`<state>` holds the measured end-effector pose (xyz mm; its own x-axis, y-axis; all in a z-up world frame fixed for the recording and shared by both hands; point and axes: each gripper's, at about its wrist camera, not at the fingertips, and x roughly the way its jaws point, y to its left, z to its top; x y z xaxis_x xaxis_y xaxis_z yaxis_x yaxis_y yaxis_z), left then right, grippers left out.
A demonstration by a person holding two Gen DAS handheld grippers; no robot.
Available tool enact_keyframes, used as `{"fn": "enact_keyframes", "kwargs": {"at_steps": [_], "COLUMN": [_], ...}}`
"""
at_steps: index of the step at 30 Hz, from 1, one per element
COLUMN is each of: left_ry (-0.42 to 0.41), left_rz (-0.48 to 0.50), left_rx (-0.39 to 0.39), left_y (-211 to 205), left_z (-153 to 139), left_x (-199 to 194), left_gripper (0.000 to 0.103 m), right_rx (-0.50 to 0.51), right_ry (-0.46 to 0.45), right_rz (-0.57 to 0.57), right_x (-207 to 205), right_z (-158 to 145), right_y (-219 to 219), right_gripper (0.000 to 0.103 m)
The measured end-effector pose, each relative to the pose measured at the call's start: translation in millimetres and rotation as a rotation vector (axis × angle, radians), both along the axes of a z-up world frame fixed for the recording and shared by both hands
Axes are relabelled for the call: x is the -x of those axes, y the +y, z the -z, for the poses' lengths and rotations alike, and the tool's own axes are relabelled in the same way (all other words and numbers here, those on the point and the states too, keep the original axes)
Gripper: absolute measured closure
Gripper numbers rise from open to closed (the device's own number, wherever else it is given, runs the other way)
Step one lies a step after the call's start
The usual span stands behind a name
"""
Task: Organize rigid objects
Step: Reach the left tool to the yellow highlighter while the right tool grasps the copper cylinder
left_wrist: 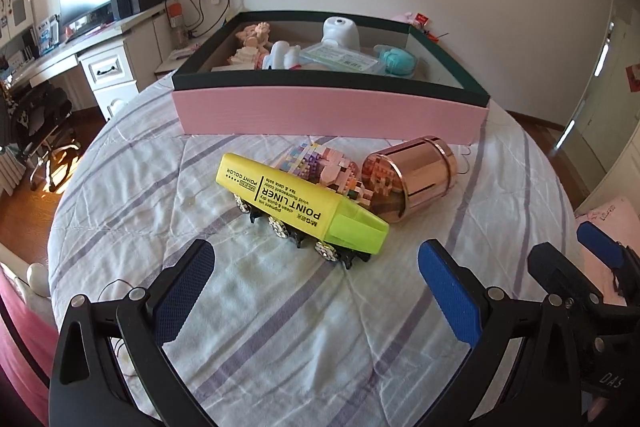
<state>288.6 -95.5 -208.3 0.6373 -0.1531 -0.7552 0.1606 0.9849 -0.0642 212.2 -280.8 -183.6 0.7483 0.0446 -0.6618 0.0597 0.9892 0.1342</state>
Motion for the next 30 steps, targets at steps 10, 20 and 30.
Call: {"fn": "enact_keyframes", "kwargs": {"at_steps": [10, 20, 30], "left_ry": [0.072, 0.053, 0.025], "left_rz": [-0.11, -0.149, -0.101], "left_rx": [0.041, 0.07, 0.036], "left_y": [43, 82, 58], "left_z": [11, 6, -1], "left_x": [-15, -8, -35], "left_gripper": [0.0, 0.0, 0.0], "right_rx": [-0.007, 0.034, 0.039], "right_ry": [0.047, 0.099, 0.118], "right_rz": [-0.036, -0.163, -0.243], "right_x": [-30, -78, -93], "right_z": [8, 10, 21], "right_y": [3, 49, 54], "right_gripper": [0.0, 0.0, 0.046]}}
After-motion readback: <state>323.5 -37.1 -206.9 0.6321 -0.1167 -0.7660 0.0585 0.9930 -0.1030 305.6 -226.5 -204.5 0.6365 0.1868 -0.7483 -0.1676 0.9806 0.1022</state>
